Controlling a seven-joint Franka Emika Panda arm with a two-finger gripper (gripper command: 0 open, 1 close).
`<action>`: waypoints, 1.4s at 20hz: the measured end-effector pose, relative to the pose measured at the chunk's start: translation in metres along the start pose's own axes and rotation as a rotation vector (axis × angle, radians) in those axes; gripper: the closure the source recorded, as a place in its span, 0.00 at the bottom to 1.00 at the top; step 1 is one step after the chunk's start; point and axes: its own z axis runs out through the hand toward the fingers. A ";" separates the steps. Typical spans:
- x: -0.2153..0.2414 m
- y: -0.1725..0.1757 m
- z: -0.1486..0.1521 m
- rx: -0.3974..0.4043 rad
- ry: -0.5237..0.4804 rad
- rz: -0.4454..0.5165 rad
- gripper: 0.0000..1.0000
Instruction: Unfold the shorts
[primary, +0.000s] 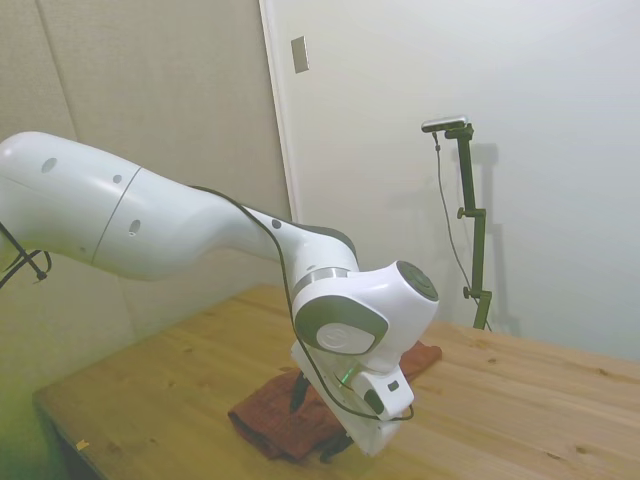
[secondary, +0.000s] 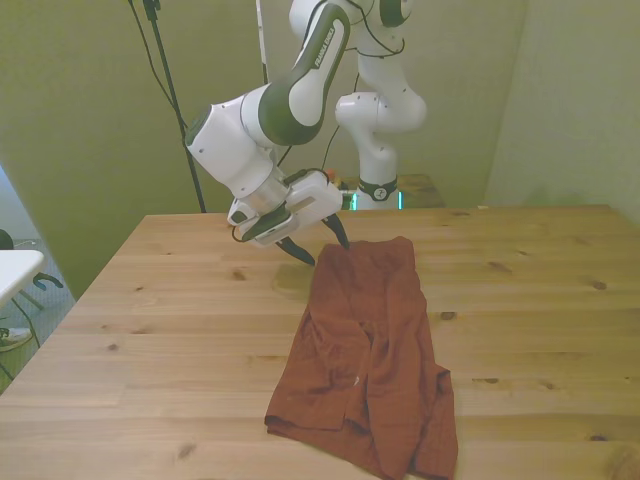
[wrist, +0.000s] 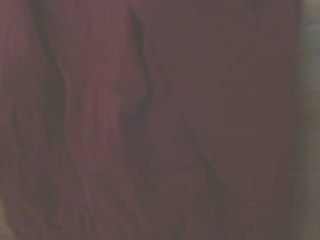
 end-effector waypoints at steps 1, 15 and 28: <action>-0.003 0.000 0.000 0.000 -0.005 -0.007 0.00; -0.013 0.002 0.011 -0.002 -0.034 -0.029 1.00; -0.011 0.004 0.016 -0.006 -0.038 -0.024 1.00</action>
